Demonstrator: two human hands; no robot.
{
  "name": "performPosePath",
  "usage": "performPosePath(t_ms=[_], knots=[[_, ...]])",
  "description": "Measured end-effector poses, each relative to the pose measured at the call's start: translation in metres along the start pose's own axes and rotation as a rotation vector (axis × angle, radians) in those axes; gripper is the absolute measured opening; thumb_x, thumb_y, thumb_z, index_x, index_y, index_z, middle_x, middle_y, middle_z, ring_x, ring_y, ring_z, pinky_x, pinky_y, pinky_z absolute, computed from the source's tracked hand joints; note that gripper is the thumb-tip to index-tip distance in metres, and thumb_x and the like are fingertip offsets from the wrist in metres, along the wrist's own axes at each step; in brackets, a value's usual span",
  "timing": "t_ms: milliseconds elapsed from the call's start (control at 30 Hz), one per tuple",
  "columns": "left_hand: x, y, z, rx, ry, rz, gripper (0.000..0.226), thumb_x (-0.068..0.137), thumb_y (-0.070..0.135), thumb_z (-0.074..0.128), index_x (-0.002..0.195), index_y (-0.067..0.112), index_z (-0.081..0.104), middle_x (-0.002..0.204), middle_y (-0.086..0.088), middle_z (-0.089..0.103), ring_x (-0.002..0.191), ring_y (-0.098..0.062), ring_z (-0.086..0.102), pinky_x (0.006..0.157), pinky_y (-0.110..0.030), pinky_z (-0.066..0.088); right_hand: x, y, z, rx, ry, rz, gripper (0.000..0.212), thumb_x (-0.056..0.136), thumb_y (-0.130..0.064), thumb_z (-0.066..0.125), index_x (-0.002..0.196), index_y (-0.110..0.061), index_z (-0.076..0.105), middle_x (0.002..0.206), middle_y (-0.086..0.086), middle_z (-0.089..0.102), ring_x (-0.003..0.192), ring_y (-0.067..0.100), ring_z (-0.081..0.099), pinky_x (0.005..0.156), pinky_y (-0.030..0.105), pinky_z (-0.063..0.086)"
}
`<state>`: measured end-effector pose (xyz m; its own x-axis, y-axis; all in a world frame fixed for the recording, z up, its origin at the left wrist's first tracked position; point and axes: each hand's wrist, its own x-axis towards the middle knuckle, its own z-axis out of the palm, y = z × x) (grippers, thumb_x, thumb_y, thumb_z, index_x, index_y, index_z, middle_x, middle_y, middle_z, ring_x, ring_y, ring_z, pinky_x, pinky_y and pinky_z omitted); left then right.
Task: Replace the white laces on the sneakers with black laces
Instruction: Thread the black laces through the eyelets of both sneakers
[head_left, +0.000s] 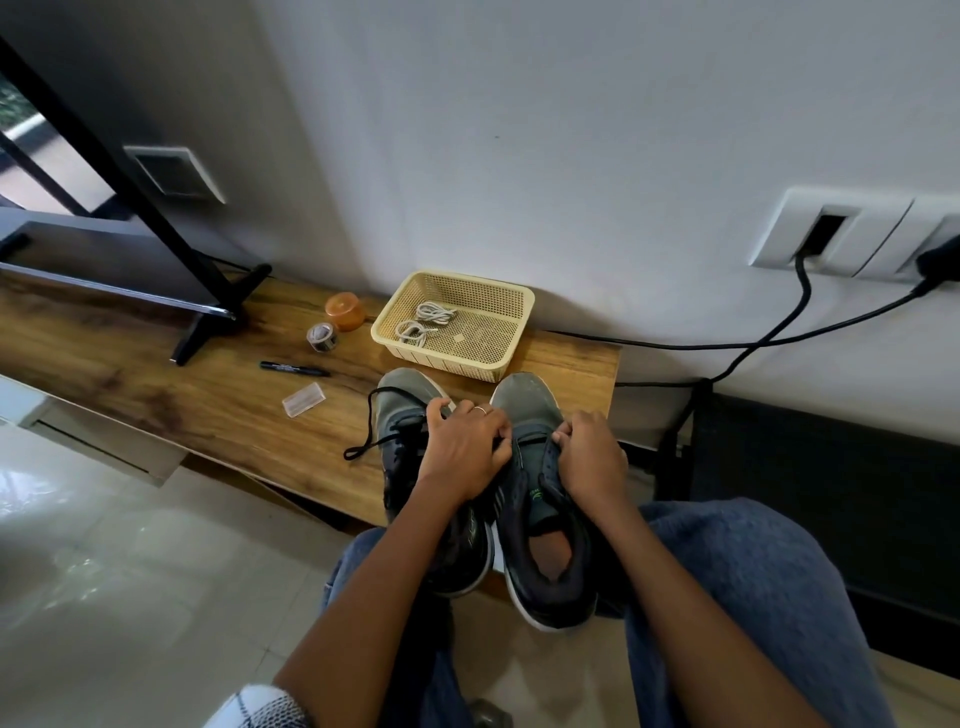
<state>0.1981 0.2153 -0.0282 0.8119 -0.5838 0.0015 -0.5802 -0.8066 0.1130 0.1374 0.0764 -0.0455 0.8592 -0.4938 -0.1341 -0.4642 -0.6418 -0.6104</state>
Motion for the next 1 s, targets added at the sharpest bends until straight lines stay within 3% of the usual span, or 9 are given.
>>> performPosePath(t_ms=[167,300,467,667,733,833,900,1000], knots=[[0.009,0.01,0.0,-0.248,-0.077,-0.291,0.019,0.091,0.036,0.047,0.087,0.025,0.062,0.093,0.009,0.063,0.103,-0.016,0.049,0.1,-0.039,0.013,-0.003,-0.003,0.0,0.004,-0.041,0.038,0.004,0.096,-0.016,0.047,0.098,-0.017,0.05,0.111,0.002,0.047,0.099,0.022,0.053,0.1,0.05,0.036],[0.013,0.02,0.002,-0.229,-0.106,-0.4,0.024,0.091,0.036,0.044,0.095,0.024,0.064,0.098,0.003,0.066,0.106,-0.018,0.053,0.103,-0.041,0.015,-0.005,-0.002,0.002,-0.02,-0.036,0.048,0.016,0.095,-0.014,0.045,0.11,-0.013,0.051,0.116,0.004,0.048,0.103,0.022,0.052,0.1,0.05,0.035],[0.007,0.009,-0.012,-0.07,-0.094,-0.387,0.028,0.096,0.047,0.046,0.106,0.031,0.067,0.104,0.003,0.068,0.108,-0.019,0.057,0.101,-0.038,0.02,-0.007,-0.001,-0.009,-0.023,-0.034,0.0,0.005,0.098,-0.02,0.045,0.097,-0.018,0.048,0.105,0.003,0.055,0.098,0.024,0.055,0.087,0.042,0.034],[0.007,-0.024,-0.065,-0.159,-0.058,-0.399,0.036,0.092,0.057,0.048,0.101,0.031,0.071,0.104,0.005,0.068,0.105,-0.018,0.058,0.093,-0.037,0.027,-0.003,0.004,-0.073,-0.163,-0.182,0.087,0.029,0.095,-0.037,0.054,0.088,-0.01,0.063,0.09,0.004,0.065,0.095,0.025,0.06,0.091,0.04,0.036],[0.008,-0.027,-0.093,-0.258,-0.029,-0.406,0.036,0.092,0.054,0.05,0.089,0.026,0.071,0.092,0.006,0.064,0.095,-0.018,0.058,0.086,-0.035,0.03,-0.004,0.004,-0.106,-0.064,-0.222,0.073,0.032,0.092,-0.038,0.059,0.081,-0.01,0.069,0.085,0.009,0.068,0.087,0.024,0.061,0.09,0.04,0.041],[0.005,-0.022,-0.137,-0.477,0.037,-0.348,0.034,0.094,0.047,0.052,0.071,0.027,0.066,0.068,0.007,0.052,0.071,-0.016,0.05,0.071,-0.031,0.036,-0.013,-0.014,-0.159,0.084,-0.241,0.016,0.032,0.092,-0.032,0.06,0.074,-0.007,0.07,0.089,0.023,0.068,0.073,0.021,0.053,0.07,0.03,0.037],[0.002,-0.012,-0.166,-0.556,0.085,-0.295,0.032,0.095,0.041,0.053,0.069,0.027,0.065,0.06,0.007,0.048,0.057,-0.012,0.042,0.055,-0.027,0.029,-0.022,-0.035,-0.189,0.149,-0.244,-0.037,0.032,0.095,-0.026,0.057,0.078,-0.001,0.068,0.084,0.014,0.069,0.067,0.015,0.051,0.065,0.027,0.036],[-0.002,0.003,-0.206,-0.639,0.142,-0.229,0.032,0.095,0.041,0.054,0.076,0.02,0.069,0.053,0.004,0.047,0.045,-0.009,0.037,0.048,-0.026,0.026,-0.036,-0.072,-0.225,0.224,-0.222,-0.113,0.03,0.097,-0.02,0.053,0.084,0.004,0.065,0.067,-0.003,0.061,0.055,0.01,0.041,0.056,0.023,0.035]])
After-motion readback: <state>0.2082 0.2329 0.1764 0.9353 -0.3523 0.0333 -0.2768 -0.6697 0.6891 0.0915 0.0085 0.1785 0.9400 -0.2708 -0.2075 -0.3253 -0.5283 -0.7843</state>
